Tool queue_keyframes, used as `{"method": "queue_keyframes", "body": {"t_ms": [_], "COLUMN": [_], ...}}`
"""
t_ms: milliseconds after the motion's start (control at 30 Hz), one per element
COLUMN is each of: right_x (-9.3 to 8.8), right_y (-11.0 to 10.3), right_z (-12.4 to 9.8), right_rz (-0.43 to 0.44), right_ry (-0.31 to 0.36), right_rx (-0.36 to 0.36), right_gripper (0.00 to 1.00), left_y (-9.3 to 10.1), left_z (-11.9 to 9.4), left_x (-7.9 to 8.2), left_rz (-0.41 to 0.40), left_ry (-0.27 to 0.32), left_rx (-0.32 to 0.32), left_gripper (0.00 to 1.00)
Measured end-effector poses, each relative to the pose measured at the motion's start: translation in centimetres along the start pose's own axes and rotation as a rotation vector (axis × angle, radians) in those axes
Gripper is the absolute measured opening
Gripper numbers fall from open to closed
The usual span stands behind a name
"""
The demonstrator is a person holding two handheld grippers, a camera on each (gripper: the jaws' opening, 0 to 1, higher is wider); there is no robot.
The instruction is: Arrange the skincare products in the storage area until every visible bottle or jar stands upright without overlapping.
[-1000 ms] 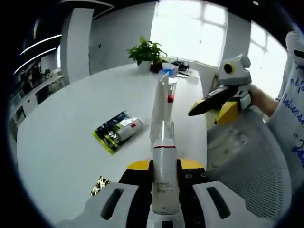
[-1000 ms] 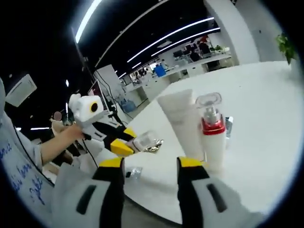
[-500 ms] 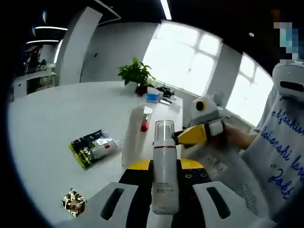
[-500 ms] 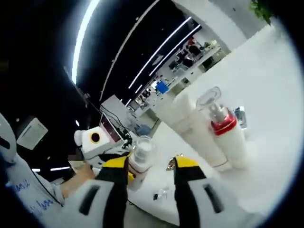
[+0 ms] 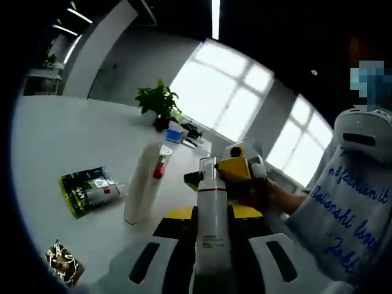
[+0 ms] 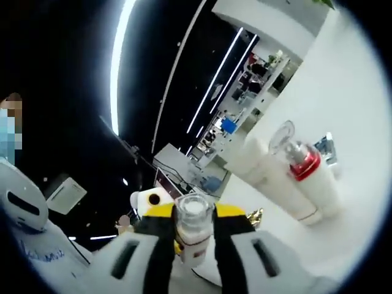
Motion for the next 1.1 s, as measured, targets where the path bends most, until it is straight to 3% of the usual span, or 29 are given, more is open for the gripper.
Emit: {"method": "queue_keyframes", "body": {"t_ms": [200,333,467,633,767,833,1000,1100], "right_x": [-0.4,-0.8,-1.2,-1.5,-2.1,-2.1,-2.2,-2.3], "right_y": [0.2,0.7,1.4,2.4,2.1,2.1,2.1,1.9], "right_z": [0.0,0.3,0.5,0.4,0.5,0.6,0.5,0.5], "right_rz": [-0.056,-0.094,-0.119,-0.037,-0.047,-0.04,-0.017,-0.01], "right_ry": [-0.031,-0.047,-0.049,0.0,-0.011,-0.015,-0.024,-0.031], "right_rx": [-0.023,-0.09,-0.164,-0.214,-0.227,-0.23,-0.234,-0.233], "right_gripper": [0.22,0.22,0.22,0.21,0.21,0.21,0.2,0.2], "left_y": [0.0,-0.5,-0.7,-0.4,-0.3,-0.6,-0.8,-0.9], "left_z": [0.2,0.5,0.9,1.4,1.7,1.8,1.9,1.8], "left_x": [-0.4,-0.9,-1.0,-1.1,-1.5,-1.5,-1.5,-1.4], "left_rz": [0.093,0.209,0.35,0.546,0.711,0.765,0.806,0.891], "left_ry": [-0.045,-0.126,-0.224,-0.305,-0.401,-0.417,-0.41,-0.429], "left_rx": [0.034,0.128,0.273,0.432,0.527,0.565,0.601,0.627], "left_gripper": [0.17,0.19,0.2,0.2,0.19,0.19,0.19,0.19]}}
Point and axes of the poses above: the point that each gripper's makers call its tool centre point, and the gripper's own axes: z roughly forward along the fingers, y roughly to its right, x roughly out of its top, the point moved 7 cm from there along -z, roughly backward along the fingers, and after that the axes turned 3 degrees about y, right-handed, at the moved point
